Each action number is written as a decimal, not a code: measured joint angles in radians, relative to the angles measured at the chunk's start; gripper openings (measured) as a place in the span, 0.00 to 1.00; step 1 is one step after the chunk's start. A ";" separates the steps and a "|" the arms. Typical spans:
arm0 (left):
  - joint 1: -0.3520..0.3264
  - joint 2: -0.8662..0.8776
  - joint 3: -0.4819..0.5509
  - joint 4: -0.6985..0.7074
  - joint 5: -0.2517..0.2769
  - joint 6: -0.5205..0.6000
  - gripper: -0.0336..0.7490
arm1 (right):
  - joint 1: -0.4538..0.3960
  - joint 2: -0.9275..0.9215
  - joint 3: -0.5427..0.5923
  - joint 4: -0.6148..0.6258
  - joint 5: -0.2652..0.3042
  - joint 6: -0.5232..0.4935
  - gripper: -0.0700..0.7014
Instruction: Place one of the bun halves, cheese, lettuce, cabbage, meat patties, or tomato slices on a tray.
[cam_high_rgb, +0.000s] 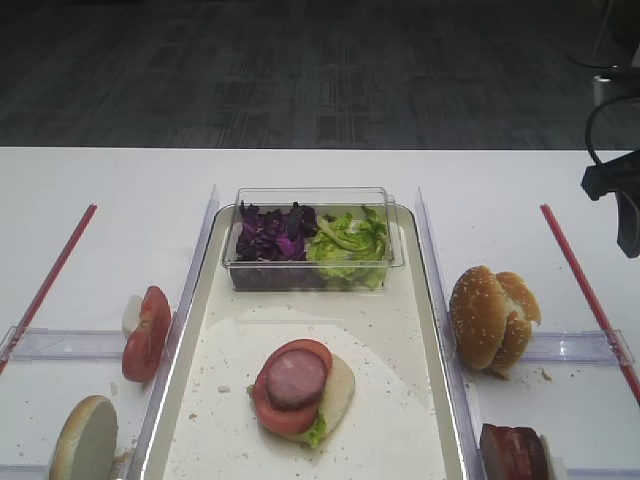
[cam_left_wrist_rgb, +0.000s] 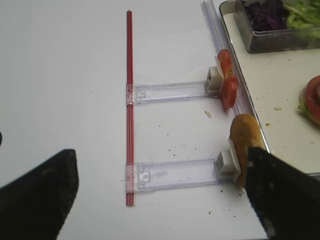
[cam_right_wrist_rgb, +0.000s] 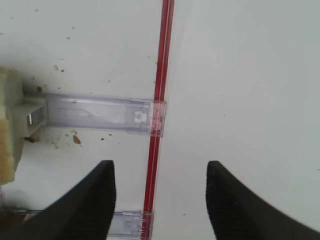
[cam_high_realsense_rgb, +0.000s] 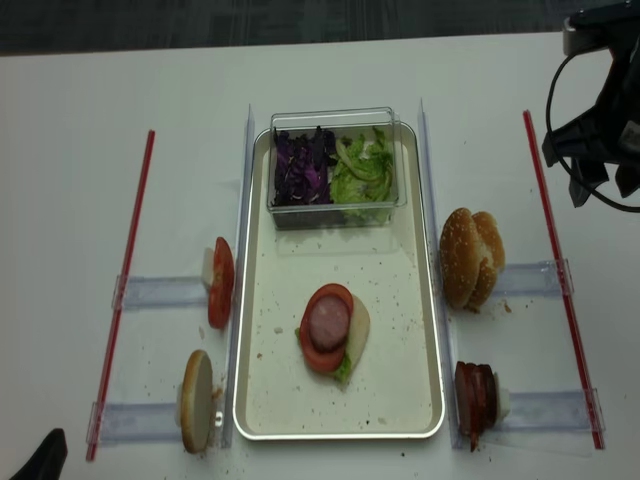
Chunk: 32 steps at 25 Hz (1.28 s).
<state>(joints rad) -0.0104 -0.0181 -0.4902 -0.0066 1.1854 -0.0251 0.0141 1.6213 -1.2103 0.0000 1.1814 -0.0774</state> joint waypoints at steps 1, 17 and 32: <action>0.000 0.000 0.000 0.000 0.000 0.000 0.83 | 0.000 0.000 0.000 0.006 0.000 0.000 0.66; 0.000 0.000 0.000 0.000 0.000 0.000 0.83 | 0.000 0.000 0.000 0.052 0.036 0.010 0.74; 0.000 0.000 0.000 0.000 0.000 0.000 0.83 | 0.000 -0.054 0.002 0.012 0.038 0.055 0.90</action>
<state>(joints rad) -0.0104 -0.0181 -0.4902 -0.0066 1.1854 -0.0251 0.0141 1.5671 -1.2085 0.0124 1.2194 -0.0220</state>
